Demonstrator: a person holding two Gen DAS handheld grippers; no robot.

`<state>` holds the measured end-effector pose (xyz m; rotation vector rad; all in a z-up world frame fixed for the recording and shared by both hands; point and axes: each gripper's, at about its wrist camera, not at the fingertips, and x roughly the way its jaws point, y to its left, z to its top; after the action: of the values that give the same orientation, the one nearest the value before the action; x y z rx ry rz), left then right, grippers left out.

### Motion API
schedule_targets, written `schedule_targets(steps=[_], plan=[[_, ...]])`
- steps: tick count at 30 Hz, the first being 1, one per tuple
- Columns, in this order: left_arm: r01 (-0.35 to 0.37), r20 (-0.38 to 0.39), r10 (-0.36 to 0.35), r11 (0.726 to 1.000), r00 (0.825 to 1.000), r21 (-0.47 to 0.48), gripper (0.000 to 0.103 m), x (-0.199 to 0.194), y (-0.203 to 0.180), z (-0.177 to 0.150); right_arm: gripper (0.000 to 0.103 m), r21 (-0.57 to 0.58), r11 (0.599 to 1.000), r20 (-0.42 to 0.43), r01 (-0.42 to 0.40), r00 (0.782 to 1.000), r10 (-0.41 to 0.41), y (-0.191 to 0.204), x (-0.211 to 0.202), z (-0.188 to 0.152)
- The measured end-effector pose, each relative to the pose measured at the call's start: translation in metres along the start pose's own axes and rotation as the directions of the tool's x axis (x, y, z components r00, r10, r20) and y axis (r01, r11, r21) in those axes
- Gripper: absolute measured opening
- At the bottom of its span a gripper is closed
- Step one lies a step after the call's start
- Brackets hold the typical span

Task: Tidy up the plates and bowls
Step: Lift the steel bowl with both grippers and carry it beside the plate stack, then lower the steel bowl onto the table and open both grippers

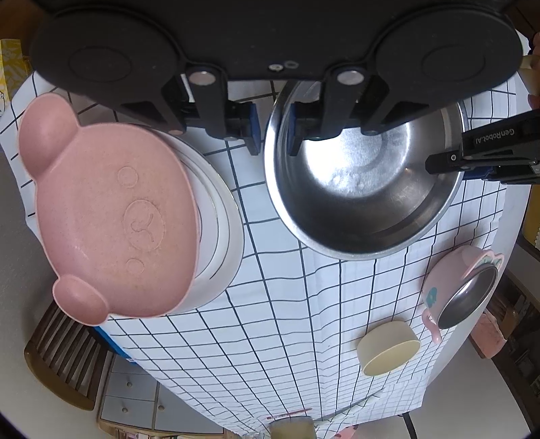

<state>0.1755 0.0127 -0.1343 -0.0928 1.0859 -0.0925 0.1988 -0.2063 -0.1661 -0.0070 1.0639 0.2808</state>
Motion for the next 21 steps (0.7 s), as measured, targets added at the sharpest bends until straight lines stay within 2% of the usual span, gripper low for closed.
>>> schedule_targets(steps=[11,21], plan=[[0.007,0.062,-0.008,1.0,0.998,0.017,0.024,-0.023,0.007,-0.001,0.023,-0.041,0.999,0.055,0.016,0.998,-0.013,0.011,-0.022,0.0],[0.06,0.15,-0.06,0.998,0.987,0.007,0.027,-0.061,0.012,0.002,0.033,-0.091,0.996,0.124,-0.013,0.992,0.025,0.034,-0.048,0.006]])
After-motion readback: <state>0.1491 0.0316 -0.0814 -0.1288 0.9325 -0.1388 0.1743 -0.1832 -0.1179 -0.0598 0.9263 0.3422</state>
